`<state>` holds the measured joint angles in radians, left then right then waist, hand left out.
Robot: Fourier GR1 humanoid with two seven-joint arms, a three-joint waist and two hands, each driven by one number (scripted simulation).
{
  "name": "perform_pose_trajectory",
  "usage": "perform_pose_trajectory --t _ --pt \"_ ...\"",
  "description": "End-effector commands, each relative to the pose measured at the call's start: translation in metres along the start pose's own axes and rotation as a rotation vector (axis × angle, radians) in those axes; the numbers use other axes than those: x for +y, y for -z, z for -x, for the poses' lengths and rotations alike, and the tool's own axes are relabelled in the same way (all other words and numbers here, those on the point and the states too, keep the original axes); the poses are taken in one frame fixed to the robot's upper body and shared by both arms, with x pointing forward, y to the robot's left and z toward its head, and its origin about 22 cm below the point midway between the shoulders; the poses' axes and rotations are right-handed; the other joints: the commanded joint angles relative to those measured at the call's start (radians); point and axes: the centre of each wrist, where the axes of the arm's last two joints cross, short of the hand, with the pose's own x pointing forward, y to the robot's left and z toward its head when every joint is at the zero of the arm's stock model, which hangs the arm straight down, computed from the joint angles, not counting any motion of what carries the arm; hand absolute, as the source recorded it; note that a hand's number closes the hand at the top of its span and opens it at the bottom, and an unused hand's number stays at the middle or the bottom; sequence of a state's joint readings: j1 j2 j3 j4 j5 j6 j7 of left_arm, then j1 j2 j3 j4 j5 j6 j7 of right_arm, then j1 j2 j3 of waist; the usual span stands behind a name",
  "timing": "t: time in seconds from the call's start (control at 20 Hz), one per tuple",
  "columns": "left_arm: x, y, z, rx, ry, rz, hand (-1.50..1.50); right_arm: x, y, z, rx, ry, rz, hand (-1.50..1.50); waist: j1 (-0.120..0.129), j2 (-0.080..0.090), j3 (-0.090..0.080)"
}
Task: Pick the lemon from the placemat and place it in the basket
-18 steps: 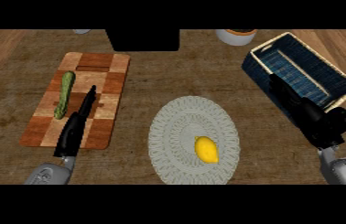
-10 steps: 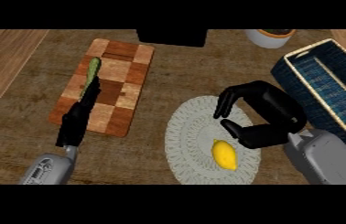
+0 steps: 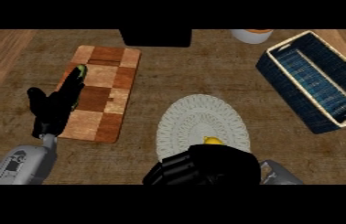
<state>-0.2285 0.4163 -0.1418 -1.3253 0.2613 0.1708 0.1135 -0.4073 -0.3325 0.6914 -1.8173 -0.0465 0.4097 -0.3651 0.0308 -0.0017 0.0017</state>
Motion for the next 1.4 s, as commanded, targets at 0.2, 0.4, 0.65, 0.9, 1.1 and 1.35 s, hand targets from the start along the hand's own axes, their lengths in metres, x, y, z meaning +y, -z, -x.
perform_pose_trajectory --t 0.2,0.4,0.65,0.9,1.1,1.35 --pt "0.032 0.008 -0.008 0.032 -0.027 -0.046 0.0 -0.02 0.032 -0.052 0.254 -0.266 -0.18 -1.5 -0.042 -0.005 -0.005" --pt "0.026 0.003 -0.008 0.038 -0.019 -0.036 0.0 -0.056 0.045 -0.088 0.42 -0.658 -0.161 -1.5 -0.042 -0.018 -0.006" --pt "0.024 0.001 -0.012 0.035 -0.025 -0.035 0.0 -0.105 0.065 -0.109 0.602 -0.74 -0.13 -1.5 -0.018 -0.004 -0.004" --pt "0.018 -0.002 -0.008 0.011 -0.018 -0.023 0.0 -0.127 0.068 -0.111 0.729 -0.658 -0.397 -1.5 -0.024 -0.001 -0.003" --pt "0.03 -0.009 -0.014 0.033 -0.01 -0.022 0.0 -0.149 0.046 -0.122 0.749 -0.591 -0.465 -1.5 -0.027 -0.002 -0.002" --pt "0.027 -0.01 -0.022 0.026 -0.032 -0.012 0.0 -0.187 0.02 -0.128 0.706 -0.465 -0.436 -1.5 -0.021 0.0 -0.001"
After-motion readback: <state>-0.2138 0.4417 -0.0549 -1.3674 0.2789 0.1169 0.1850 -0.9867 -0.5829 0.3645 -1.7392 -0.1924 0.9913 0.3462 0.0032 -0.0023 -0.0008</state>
